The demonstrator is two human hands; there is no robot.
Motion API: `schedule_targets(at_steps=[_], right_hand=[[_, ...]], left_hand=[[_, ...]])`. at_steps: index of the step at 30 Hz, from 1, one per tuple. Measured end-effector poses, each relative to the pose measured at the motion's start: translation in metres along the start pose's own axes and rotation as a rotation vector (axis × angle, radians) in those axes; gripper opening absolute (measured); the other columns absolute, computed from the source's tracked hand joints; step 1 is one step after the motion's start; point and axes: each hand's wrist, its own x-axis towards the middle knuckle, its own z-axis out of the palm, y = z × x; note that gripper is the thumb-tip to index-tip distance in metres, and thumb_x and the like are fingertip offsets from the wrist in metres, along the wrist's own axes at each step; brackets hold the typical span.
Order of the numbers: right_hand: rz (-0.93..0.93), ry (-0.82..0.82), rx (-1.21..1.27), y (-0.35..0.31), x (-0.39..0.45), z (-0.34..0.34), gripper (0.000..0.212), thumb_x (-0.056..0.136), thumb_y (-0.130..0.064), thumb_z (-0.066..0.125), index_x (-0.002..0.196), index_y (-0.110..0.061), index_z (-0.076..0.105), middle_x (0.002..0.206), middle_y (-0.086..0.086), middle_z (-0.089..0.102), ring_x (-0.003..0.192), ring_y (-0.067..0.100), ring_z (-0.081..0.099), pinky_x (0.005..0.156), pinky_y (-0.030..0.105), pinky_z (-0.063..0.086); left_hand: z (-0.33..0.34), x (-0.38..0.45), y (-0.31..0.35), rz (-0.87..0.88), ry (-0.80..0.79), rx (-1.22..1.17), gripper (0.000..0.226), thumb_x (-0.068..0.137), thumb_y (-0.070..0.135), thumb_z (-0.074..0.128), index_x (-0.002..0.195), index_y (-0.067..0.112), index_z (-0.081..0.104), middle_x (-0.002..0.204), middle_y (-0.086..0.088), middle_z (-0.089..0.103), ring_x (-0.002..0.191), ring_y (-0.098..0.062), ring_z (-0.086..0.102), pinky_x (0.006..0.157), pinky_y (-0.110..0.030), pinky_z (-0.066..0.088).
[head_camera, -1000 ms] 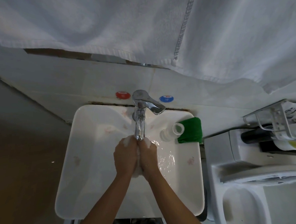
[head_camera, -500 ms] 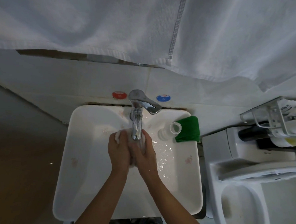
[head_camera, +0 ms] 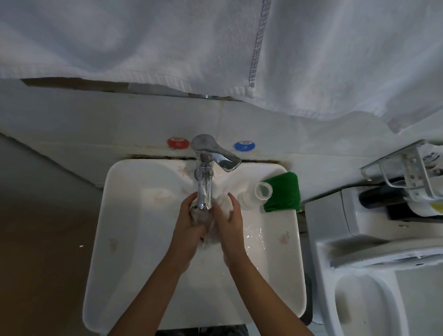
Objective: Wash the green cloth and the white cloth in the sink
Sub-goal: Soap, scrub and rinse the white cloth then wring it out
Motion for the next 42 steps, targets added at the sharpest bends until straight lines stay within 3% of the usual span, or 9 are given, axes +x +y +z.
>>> schedule_targets(at_steps=[6,9,13,21,26,32,34,37,42], right_hand=[[-0.017,-0.027,0.018,-0.003,0.003,0.001,0.009,0.097,-0.037,0.054,0.096,-0.029,0.058,0.097,-0.005,0.064,0.097,0.015,0.063,0.083,0.028,0.051],[-0.034,-0.013,-0.066,-0.001,-0.002,0.011,0.029,0.095,-0.053,0.045,0.085,-0.031,0.06,0.087,-0.004,0.066,0.088,0.014,0.065,0.082,0.037,0.052],[-0.059,0.01,-0.117,0.0,-0.007,0.016,0.03,0.096,-0.041,0.044,0.071,-0.031,0.059,0.071,-0.005,0.066,0.069,0.01,0.061,0.071,0.039,0.051],[-0.021,0.074,-0.097,0.001,-0.006,0.013,0.047,0.093,-0.013,0.047,0.048,-0.025,0.041,0.047,-0.01,0.041,0.048,0.002,0.036,0.05,0.022,0.032],[0.01,0.118,-0.02,0.001,0.003,0.015,0.033,0.096,-0.031,0.045,0.068,-0.026,0.06,0.071,-0.005,0.063,0.069,0.01,0.058,0.07,0.036,0.05],[0.011,0.076,0.078,-0.012,0.013,0.003,0.018,0.097,-0.038,0.048,0.099,-0.026,0.06,0.1,0.0,0.064,0.099,0.021,0.062,0.093,0.045,0.052],[0.024,-0.018,0.038,-0.016,0.01,0.0,0.024,0.095,-0.046,0.053,0.109,-0.028,0.06,0.107,-0.004,0.065,0.104,0.015,0.063,0.096,0.042,0.051],[-0.057,-0.139,-0.049,-0.016,0.007,-0.003,0.025,0.089,-0.048,0.059,0.105,-0.03,0.062,0.103,-0.006,0.069,0.099,0.012,0.066,0.093,0.041,0.053],[-0.125,-0.285,-0.083,-0.025,-0.003,-0.009,0.011,0.096,-0.034,0.06,0.089,-0.034,0.068,0.085,0.007,0.073,0.081,0.023,0.072,0.079,0.046,0.058]], left_hand=[[0.004,0.002,0.002,0.037,0.025,0.008,0.051,0.088,0.006,0.06,0.134,0.02,0.043,0.118,0.001,0.056,0.107,-0.014,0.057,0.087,-0.025,0.048],[0.015,0.0,-0.004,0.075,0.118,0.092,0.034,0.091,0.029,0.058,0.123,0.022,0.048,0.111,-0.001,0.059,0.101,-0.014,0.06,0.086,-0.029,0.05],[0.021,0.001,-0.009,0.103,0.317,0.3,0.014,0.094,0.033,0.053,0.101,0.021,0.055,0.083,0.007,0.062,0.077,-0.009,0.061,0.063,-0.022,0.046],[0.018,0.013,-0.015,0.075,0.386,0.324,0.035,0.093,0.016,0.051,0.06,0.024,0.05,0.06,0.001,0.054,0.061,-0.021,0.053,0.059,-0.031,0.039],[0.009,0.021,-0.015,-0.024,0.229,0.27,0.01,0.092,0.028,0.058,0.094,0.018,0.057,0.082,0.005,0.061,0.081,-0.019,0.063,0.062,-0.025,0.043],[-0.005,0.008,-0.015,0.082,0.037,0.146,0.044,0.094,0.024,0.058,0.134,0.017,0.043,0.12,0.006,0.056,0.105,-0.01,0.057,0.087,-0.026,0.049],[-0.009,0.009,-0.018,0.086,0.078,0.21,0.045,0.09,0.039,0.06,0.129,0.02,0.052,0.111,0.003,0.064,0.092,-0.013,0.065,0.071,-0.026,0.054],[-0.009,0.008,-0.014,0.026,0.181,0.193,0.024,0.09,0.039,0.061,0.087,0.016,0.064,0.067,-0.01,0.066,0.049,-0.025,0.063,0.039,-0.033,0.049],[-0.007,0.013,-0.018,0.026,0.296,0.367,0.042,0.09,0.048,0.049,0.06,0.02,0.056,0.058,-0.005,0.062,0.058,-0.025,0.061,0.056,-0.035,0.048]])
